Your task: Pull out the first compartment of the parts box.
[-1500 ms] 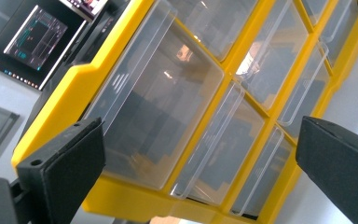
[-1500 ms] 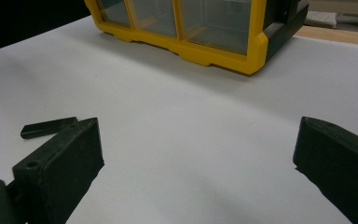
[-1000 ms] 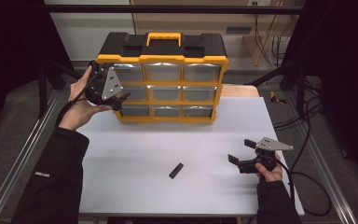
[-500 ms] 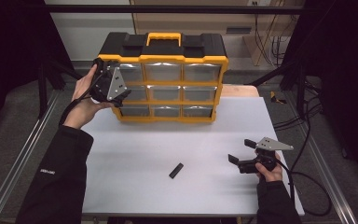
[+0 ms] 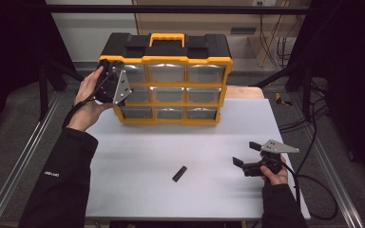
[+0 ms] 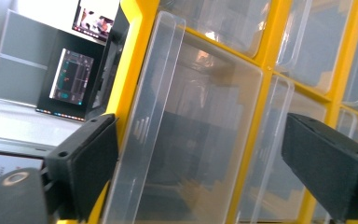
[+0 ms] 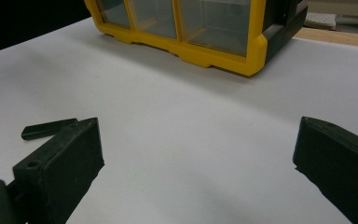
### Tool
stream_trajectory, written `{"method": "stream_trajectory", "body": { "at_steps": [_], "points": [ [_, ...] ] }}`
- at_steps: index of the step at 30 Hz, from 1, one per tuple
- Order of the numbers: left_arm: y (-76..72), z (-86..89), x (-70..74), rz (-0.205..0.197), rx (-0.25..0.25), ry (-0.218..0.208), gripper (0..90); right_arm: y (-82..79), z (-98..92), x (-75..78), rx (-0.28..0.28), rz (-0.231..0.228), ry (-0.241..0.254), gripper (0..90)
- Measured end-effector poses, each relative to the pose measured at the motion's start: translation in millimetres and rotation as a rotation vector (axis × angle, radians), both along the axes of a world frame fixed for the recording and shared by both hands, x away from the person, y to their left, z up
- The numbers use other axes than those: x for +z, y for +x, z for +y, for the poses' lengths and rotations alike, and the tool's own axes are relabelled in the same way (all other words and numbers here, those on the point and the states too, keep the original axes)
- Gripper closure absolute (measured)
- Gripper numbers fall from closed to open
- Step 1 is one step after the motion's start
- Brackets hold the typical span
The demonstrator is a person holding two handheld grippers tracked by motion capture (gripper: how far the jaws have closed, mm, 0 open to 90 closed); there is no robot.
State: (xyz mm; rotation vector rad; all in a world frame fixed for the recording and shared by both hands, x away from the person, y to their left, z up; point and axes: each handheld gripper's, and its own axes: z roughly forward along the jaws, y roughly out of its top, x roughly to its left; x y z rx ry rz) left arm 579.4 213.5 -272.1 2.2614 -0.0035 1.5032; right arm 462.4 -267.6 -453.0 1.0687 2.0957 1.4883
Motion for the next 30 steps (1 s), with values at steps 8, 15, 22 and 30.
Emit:
{"method": "stream_trajectory", "body": {
  "at_steps": [8, 15, 22, 30],
  "points": [
    [-1.7, 0.7, 0.5, -0.045, 0.004, 0.053, 21.7, -0.1, 0.3, -0.2, 0.0, 0.001, 0.0, 1.8],
    [-2.9, 1.4, 0.8, -0.089, 0.008, 0.091, 30.4, -0.1, 0.2, 0.0, -0.001, 0.001, 0.0, 1.8],
    [-3.6, 1.3, 0.6, -0.121, 0.014, 0.117, 38.3, -0.1, 0.2, 0.0, -0.002, -0.003, -0.002, 1.9],
    [-4.2, 1.6, -0.4, -0.172, 0.016, 0.146, 47.0, 0.0, 0.2, -0.1, -0.004, -0.005, -0.003, 1.9]
  ]
}}
